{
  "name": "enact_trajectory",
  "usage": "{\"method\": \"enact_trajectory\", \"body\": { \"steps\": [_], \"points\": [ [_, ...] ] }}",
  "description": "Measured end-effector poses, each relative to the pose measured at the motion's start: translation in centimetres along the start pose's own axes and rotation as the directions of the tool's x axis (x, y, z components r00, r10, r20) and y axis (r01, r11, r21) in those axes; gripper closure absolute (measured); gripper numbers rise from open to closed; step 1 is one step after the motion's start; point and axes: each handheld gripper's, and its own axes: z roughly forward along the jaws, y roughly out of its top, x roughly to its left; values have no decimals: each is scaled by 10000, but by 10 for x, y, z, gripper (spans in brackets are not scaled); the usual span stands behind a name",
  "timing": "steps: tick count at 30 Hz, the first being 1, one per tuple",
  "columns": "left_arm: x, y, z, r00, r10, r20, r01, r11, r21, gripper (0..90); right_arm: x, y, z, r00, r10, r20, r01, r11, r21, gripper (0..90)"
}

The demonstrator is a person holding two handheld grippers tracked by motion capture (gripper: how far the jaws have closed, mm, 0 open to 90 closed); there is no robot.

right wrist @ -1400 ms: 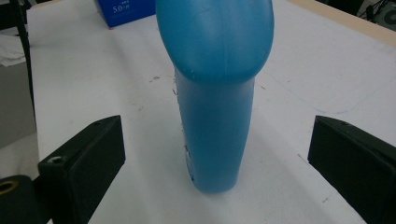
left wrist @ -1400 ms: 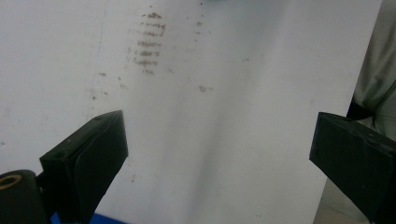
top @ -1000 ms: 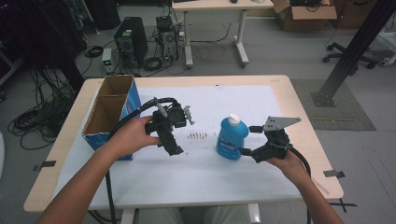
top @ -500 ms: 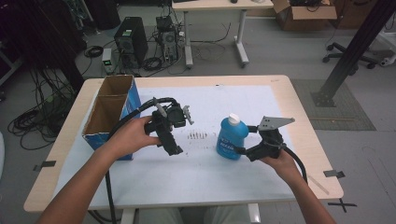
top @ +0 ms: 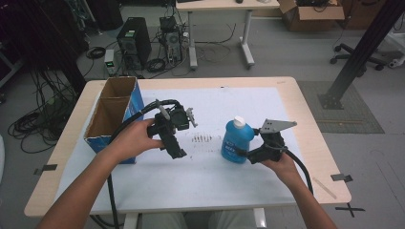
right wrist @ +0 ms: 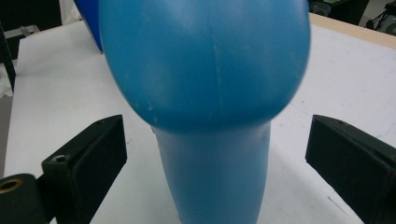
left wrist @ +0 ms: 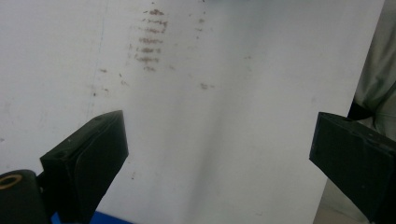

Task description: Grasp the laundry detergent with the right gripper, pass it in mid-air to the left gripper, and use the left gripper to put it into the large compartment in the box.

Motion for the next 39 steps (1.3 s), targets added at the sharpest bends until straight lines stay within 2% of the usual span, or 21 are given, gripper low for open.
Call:
{"method": "enact_trajectory", "body": {
  "steps": [11, 23, 39],
  "points": [
    [0, 0, 0, 10000, -14, 23, 14, 10000, 28, 47, 1, -3, 11, 10000, 33, -88, -34, 9999, -169, 82],
    [0, 0, 0, 10000, -24, 16, 24, 10000, 22, 48, 2, -3, 12, 9999, -91, -52, 89, 9992, -396, 145],
    [0, 0, 1, 10000, -30, 13, 30, 10000, -4, 47, 2, -2, 11, 9997, -196, -114, 191, 9989, -437, 207]
  ]
}}
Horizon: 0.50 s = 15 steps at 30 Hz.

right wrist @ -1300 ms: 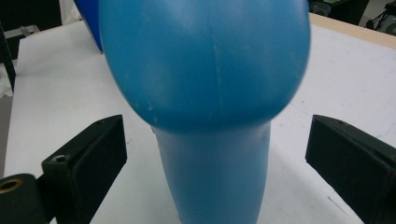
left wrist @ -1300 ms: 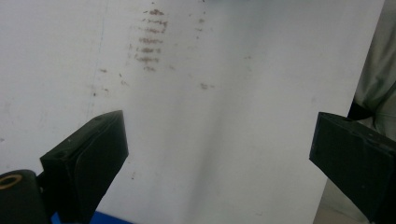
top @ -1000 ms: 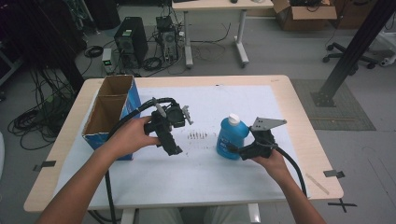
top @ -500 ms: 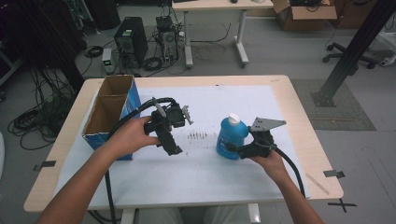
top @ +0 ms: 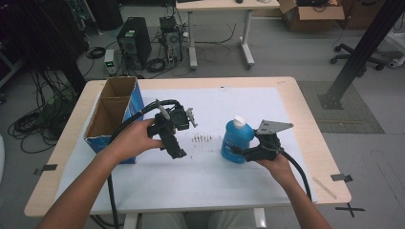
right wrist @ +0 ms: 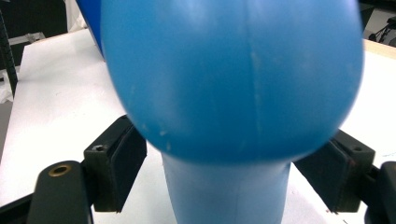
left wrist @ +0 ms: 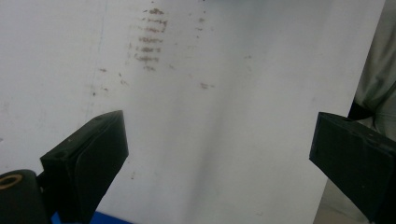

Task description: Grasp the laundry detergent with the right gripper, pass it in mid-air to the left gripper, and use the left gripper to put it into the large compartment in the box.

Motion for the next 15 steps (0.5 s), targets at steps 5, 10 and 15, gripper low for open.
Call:
{"method": "enact_trajectory", "body": {
  "steps": [5, 10, 15],
  "points": [
    [0, 0, 0, 10000, -16, 5, 16, 10000, 24, 48, 1, -1, 0, 10000, -40, -19, 40, 10000, -20, 240],
    [0, 0, 0, 10000, -27, 2, 27, 10000, 14, 47, 0, -1, 0, 10000, -19, 23, 19, 10000, -59, 262],
    [0, 0, 0, 10000, -5, -2, 5, 10000, 18, 47, -1, -1, -1, 10000, -29, 24, 30, 9999, -143, 304]
  ]
}}
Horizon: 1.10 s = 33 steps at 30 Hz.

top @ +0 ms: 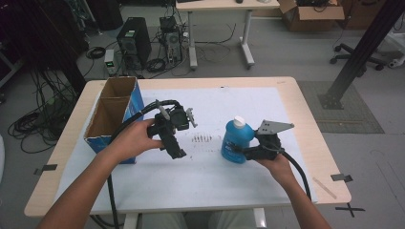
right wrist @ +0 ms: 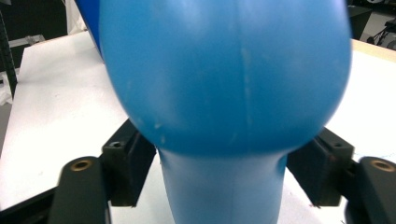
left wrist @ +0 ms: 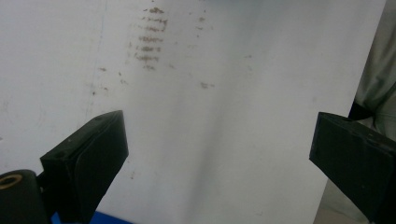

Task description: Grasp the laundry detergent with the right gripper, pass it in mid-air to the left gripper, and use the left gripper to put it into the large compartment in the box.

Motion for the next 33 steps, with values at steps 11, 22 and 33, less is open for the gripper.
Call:
{"method": "enact_trajectory", "body": {
  "steps": [11, 22, 33],
  "points": [
    [0, 0, 1, 10000, -5, 5, 5, 10000, 17, 47, 0, 0, -1, 9998, -182, 29, 182, 9998, -51, 388],
    [1, 0, 1, 10000, -30, 5, 30, 10000, 21, 47, 1, -1, -1, 9996, -286, -68, 285, 9994, -183, 432],
    [0, -1, -2, 10000, -54, -7, 54, 10000, -67, 48, 3, 4, -8, 9988, -476, -87, 475, 9989, -41, 437]
  ]
}}
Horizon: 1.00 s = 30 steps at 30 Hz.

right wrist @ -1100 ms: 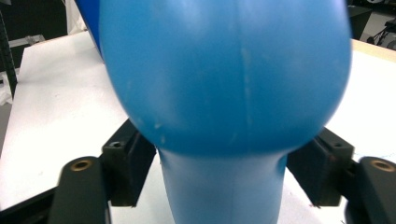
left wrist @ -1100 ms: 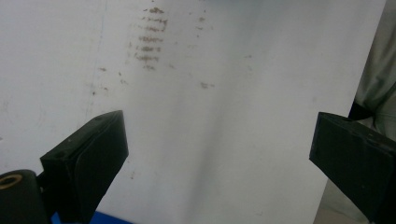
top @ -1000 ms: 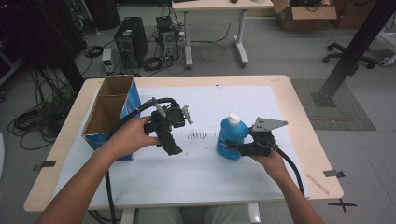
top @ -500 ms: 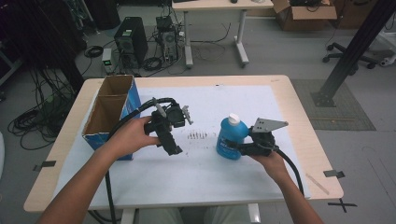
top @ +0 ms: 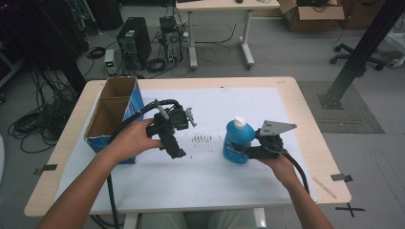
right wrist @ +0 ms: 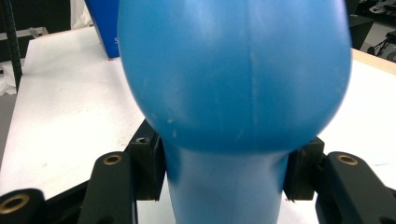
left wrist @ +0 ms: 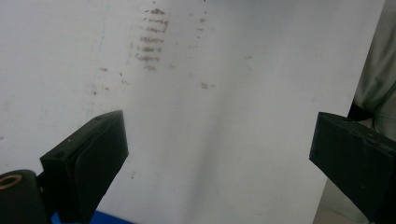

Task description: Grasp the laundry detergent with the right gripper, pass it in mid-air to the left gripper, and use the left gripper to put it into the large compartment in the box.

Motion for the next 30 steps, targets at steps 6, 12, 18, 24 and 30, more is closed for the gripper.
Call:
{"method": "enact_trajectory", "body": {
  "steps": [6, 12, 18, 24, 30],
  "points": [
    [-3, 2, -5, 10000, 56, -21, -57, 9999, -90, 47, 1, 13, -12, 9998, -66, -212, 62, 9998, -188, 437],
    [-9, 8, -14, 9994, 284, -187, -286, 9995, -106, 48, 4, 28, -22, 9981, -291, -544, 287, 9995, -90, 437],
    [-14, 13, -21, 9988, 436, -215, -438, 9990, -97, 48, 5, 41, -32, 9958, -337, -846, 324, 9993, -168, 437],
    [-16, 19, -29, 9980, 566, -286, -568, 9984, -45, 48, 6, 52, -40, 9929, -527, -1067, 514, 9986, -147, 437],
    [-20, 25, -41, 9973, 700, -207, -704, 9973, -191, 49, 6, 60, -42, 9881, -653, -1392, 651, 9979, -60, 438]
  ]
}}
